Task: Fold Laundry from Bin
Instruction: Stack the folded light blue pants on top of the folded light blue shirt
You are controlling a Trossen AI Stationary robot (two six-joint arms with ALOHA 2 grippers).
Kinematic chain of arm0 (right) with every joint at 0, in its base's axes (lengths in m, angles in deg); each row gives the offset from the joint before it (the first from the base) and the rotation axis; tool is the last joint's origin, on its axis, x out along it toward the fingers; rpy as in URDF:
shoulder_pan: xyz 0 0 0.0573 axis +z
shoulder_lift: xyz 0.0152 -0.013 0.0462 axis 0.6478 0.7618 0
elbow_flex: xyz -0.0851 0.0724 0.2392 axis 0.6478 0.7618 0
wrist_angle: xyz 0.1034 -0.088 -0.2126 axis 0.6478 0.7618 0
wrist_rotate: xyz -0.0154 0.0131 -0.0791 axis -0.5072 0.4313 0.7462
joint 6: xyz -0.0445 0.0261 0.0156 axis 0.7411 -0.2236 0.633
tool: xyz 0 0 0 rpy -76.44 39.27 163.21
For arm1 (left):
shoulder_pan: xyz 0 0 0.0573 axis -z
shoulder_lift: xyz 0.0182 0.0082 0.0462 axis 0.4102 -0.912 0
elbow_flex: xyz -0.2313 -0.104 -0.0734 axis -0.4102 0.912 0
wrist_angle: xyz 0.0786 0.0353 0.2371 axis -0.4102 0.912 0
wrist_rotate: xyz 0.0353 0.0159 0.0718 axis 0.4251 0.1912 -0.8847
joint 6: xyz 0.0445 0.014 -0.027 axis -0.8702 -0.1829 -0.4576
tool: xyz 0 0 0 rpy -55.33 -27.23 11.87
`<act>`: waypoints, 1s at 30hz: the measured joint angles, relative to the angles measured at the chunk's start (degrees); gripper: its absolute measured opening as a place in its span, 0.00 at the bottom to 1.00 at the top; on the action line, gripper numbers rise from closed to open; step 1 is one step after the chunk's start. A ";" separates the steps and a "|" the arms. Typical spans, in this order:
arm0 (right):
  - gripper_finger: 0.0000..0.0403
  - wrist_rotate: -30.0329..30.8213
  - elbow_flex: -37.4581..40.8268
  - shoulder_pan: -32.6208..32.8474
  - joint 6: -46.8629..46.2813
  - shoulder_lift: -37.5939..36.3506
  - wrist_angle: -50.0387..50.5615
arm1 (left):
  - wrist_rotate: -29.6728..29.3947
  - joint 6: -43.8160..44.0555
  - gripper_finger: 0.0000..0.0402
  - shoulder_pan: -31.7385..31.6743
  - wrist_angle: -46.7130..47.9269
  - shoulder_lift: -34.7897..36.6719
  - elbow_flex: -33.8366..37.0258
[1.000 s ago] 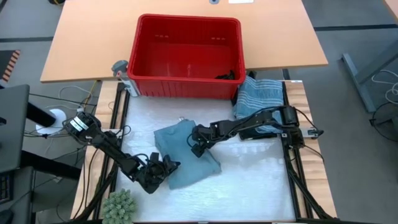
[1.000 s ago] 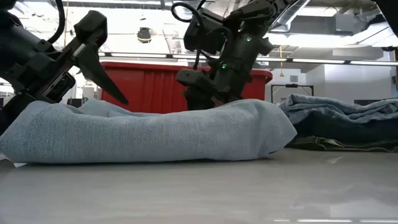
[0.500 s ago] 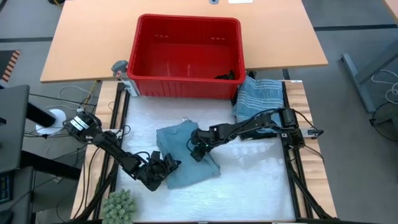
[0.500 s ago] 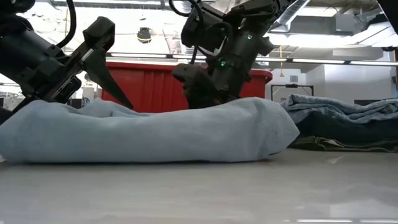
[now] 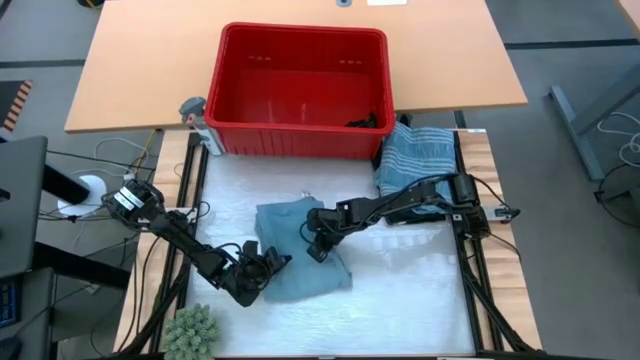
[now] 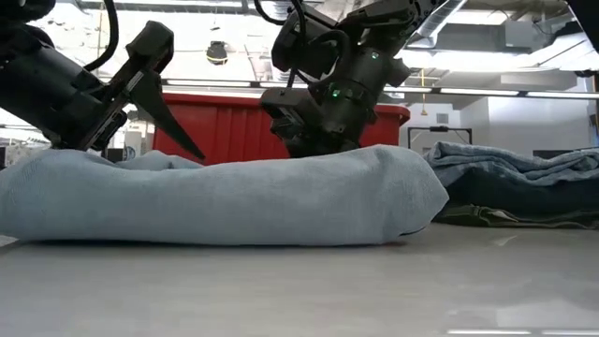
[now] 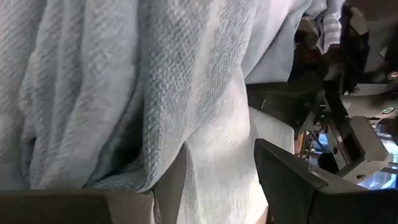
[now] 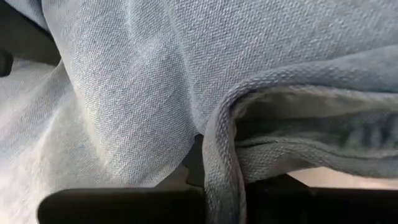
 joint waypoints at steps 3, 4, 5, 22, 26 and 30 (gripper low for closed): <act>0.16 -1.22 0.07 -0.20 0.03 -1.30 1.44 | -1.56 -2.47 0.46 0.31 -4.25 0.00 0.04; 0.16 -1.63 0.15 -0.37 -0.14 -2.03 1.87 | -1.98 -3.55 0.46 0.34 -6.31 0.00 0.07; 0.16 -2.18 0.15 -0.61 -0.47 -2.86 2.32 | -2.54 -5.02 0.46 0.34 -8.56 0.00 0.07; 0.16 2.16 0.33 -7.62 -5.28 -14.37 15.80 | 9.09 -48.57 0.46 -4.41 -51.34 5.13 2.18; 0.16 4.29 0.28 -8.70 -5.64 -18.28 20.66 | 15.43 -57.08 0.46 -8.38 -51.14 12.32 3.25; 0.16 6.10 0.26 -9.40 -5.97 -23.65 23.05 | 18.90 -64.69 0.46 -11.63 -45.87 20.29 3.85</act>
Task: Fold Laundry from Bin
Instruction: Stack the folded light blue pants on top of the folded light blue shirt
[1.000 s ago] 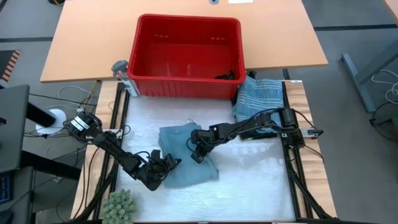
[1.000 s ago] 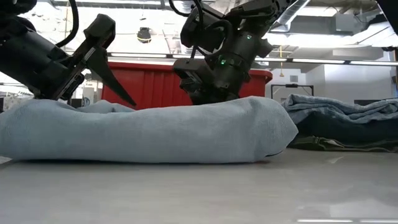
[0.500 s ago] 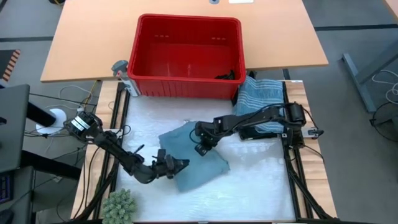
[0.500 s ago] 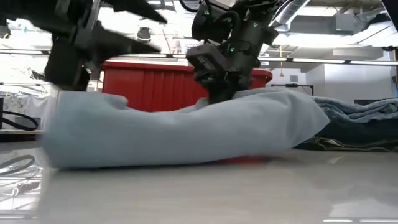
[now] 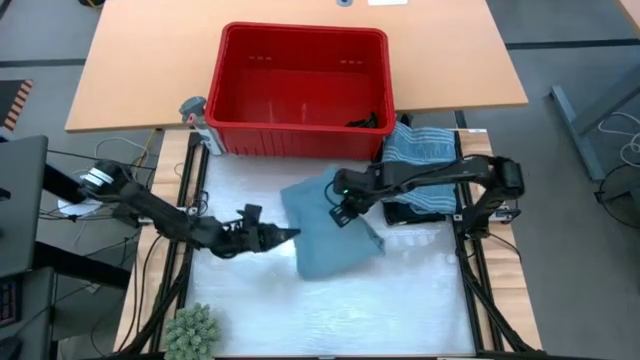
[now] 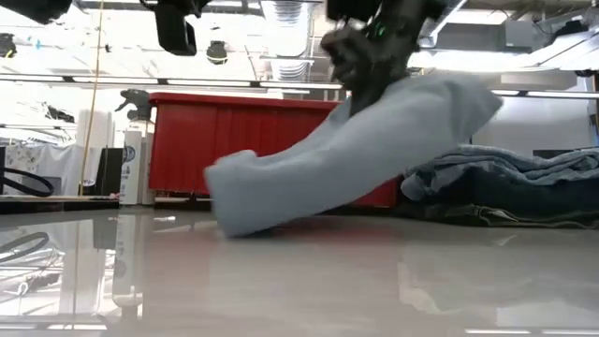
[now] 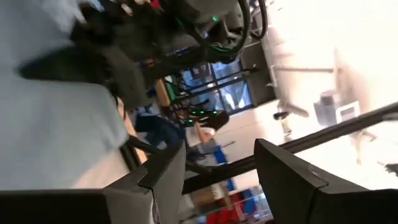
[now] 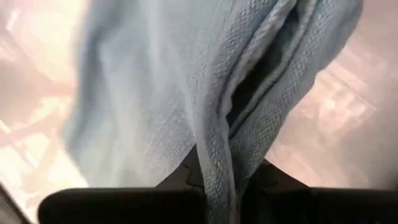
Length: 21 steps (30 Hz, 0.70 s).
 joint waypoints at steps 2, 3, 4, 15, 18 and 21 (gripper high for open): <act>0.16 1.03 -0.02 -0.43 -0.41 -2.78 1.44 | 0.24 -2.29 0.46 -0.86 4.67 3.67 0.00; 0.16 1.92 -0.02 -0.59 -0.76 -4.22 2.20 | 0.22 -3.03 0.46 -1.21 7.51 5.48 0.00; 0.16 2.80 0.00 -0.79 -0.85 -5.69 2.83 | 0.14 -3.65 0.46 -1.50 10.23 7.04 0.00; 0.16 7.15 -0.04 -2.67 -1.42 -19.59 4.97 | -2.75 -3.00 0.46 -1.82 31.37 14.33 0.00; 0.16 7.78 -0.07 -3.20 -1.02 -23.46 4.67 | -2.64 -1.15 0.46 -1.82 34.92 14.35 0.00; 0.16 7.78 -0.09 -4.00 -1.00 -27.09 4.41 | -2.63 1.37 0.46 -1.79 38.00 14.35 0.00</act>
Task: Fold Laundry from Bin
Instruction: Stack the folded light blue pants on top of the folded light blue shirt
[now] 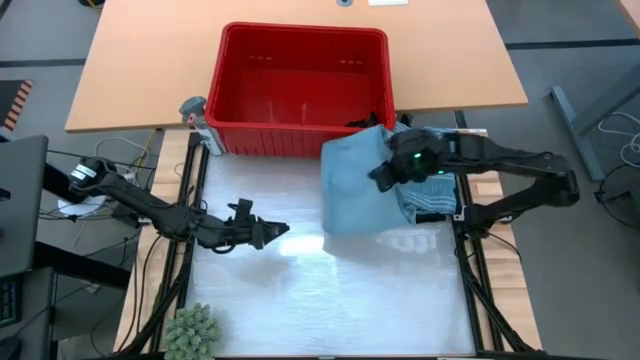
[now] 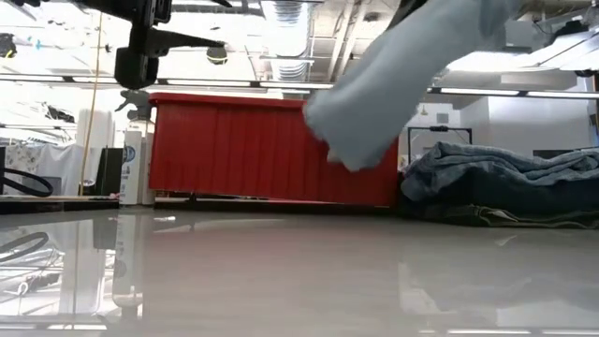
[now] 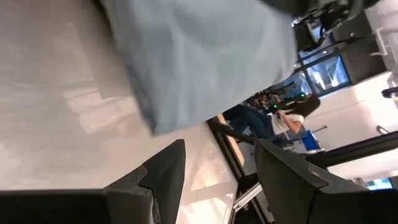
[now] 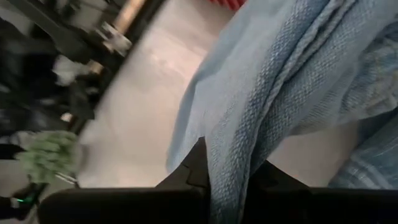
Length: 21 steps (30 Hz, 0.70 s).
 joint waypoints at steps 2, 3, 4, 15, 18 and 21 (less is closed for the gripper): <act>0.16 0.03 -0.02 -0.65 0.03 -2.37 -0.25 | 0.00 0.86 0.46 0.02 0.88 0.00 0.00; 0.16 0.14 -0.02 -0.94 0.24 -3.63 -0.53 | 0.02 1.05 0.46 0.04 1.14 0.00 0.00; 0.16 0.36 -0.02 -1.26 0.67 -5.02 -0.94 | 0.04 1.04 0.46 0.04 1.14 -0.02 0.00; 0.16 6.04 -9.79 -6.68 7.96 -14.36 5.33 | -0.04 1.56 0.46 0.04 0.94 0.00 0.00; 0.16 7.33 -12.59 -8.98 10.32 -14.78 8.40 | -0.24 1.61 0.46 0.04 0.94 0.00 0.00; 0.16 7.61 -15.06 -12.62 13.12 -14.90 9.61 | -2.16 1.61 0.46 0.04 0.94 0.00 0.00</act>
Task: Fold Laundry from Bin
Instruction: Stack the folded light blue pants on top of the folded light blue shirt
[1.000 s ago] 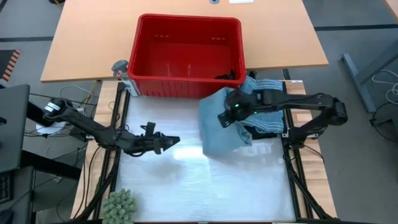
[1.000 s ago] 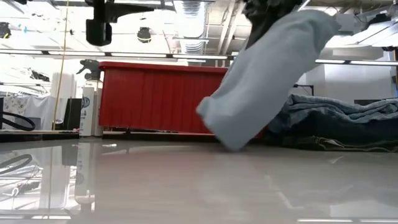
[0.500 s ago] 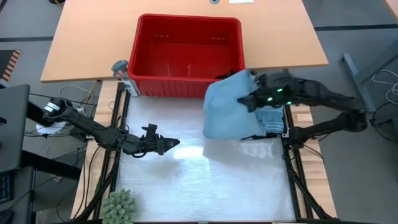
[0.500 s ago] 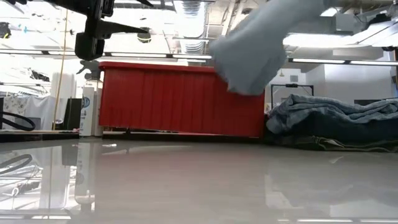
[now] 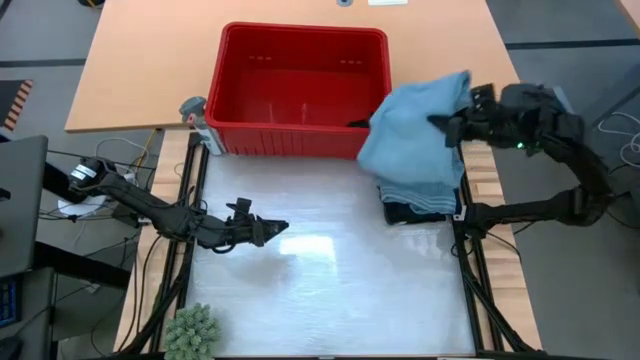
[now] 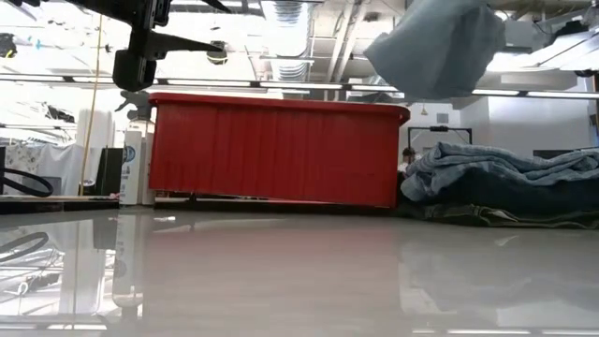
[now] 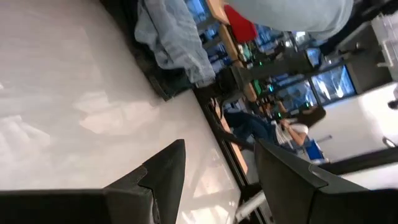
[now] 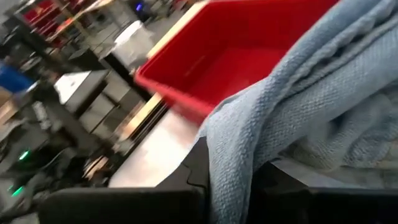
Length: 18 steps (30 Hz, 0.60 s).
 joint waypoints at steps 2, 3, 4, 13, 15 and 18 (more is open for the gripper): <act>0.16 -0.20 -1.24 -2.96 2.13 -0.07 0.55 | -1.50 -0.05 0.46 0.00 0.00 0.00 0.00; 0.16 -0.79 -1.63 -4.51 3.00 -0.07 0.87 | -2.14 -0.06 0.46 0.00 0.00 0.00 0.00; 0.16 -1.84 -1.68 -6.20 3.82 -0.07 1.31 | -2.45 -0.05 0.46 0.00 0.00 0.00 0.00; 0.16 -21.47 0.07 -23.37 15.40 2.06 6.91 | -2.54 0.33 0.46 0.00 1.52 0.00 -0.02; 0.16 -27.18 0.83 -27.98 18.27 2.37 6.83 | -2.57 0.33 0.46 0.00 1.46 0.00 -0.02; 0.16 -35.20 2.02 -34.94 23.91 2.75 7.05 | -2.57 0.44 0.46 0.00 1.46 0.00 -0.02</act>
